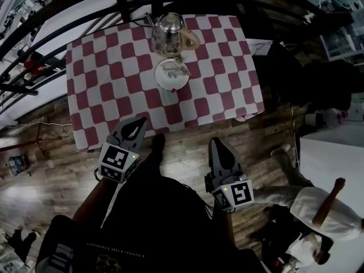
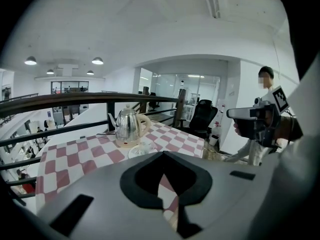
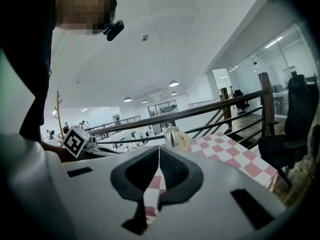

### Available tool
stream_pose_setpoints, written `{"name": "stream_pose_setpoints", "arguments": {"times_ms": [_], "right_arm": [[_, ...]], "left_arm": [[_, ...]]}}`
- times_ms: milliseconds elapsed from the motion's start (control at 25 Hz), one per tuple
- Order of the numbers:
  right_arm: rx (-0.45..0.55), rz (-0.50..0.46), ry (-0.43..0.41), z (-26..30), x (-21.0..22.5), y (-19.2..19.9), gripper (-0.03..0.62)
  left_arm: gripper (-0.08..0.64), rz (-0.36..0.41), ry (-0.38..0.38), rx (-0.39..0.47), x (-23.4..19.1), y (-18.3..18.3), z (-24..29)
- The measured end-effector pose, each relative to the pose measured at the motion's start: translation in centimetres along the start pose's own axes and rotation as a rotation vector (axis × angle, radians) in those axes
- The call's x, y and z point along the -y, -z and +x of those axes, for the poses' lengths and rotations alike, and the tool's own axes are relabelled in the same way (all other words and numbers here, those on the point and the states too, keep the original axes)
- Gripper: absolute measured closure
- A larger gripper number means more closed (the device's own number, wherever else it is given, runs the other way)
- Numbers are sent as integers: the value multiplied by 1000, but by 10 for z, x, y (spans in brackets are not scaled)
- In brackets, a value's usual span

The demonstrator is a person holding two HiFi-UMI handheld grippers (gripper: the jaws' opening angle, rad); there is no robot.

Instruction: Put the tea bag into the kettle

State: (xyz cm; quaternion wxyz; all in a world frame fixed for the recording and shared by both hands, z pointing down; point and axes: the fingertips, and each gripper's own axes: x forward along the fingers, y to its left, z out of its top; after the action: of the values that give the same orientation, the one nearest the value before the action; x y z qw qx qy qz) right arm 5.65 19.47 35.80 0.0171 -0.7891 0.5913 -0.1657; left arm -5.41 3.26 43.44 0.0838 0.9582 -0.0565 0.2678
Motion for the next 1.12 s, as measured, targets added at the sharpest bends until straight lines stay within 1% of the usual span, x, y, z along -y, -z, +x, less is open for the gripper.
{"name": "stream_pose_setpoints", "arguments": {"times_ms": [200, 440, 520, 640, 760, 960, 1120], "right_arm": [[-10, -15, -16, 34, 9, -3, 574], [-4, -27, -28, 64, 10, -12, 574], [-3, -33, -35, 72, 8, -17, 574], [-7, -45, -29, 78, 8, -18, 574], [-1, -58, -32, 81, 4, -21, 574], [3, -90, -41, 84, 0, -31, 574], [65, -110, -15, 89, 0, -52, 574]], "left_arm": [[557, 17, 5, -27, -20, -6, 16], [557, -18, 11, -26, -37, -7, 28], [557, -14, 6, -17, -44, -8, 32], [557, -43, 3, 26, -49, -8, 37], [557, -55, 2, 32, -53, -7, 36], [557, -47, 5, 44, -56, -11, 35], [557, -19, -6, 34, -63, -7, 37]]}}
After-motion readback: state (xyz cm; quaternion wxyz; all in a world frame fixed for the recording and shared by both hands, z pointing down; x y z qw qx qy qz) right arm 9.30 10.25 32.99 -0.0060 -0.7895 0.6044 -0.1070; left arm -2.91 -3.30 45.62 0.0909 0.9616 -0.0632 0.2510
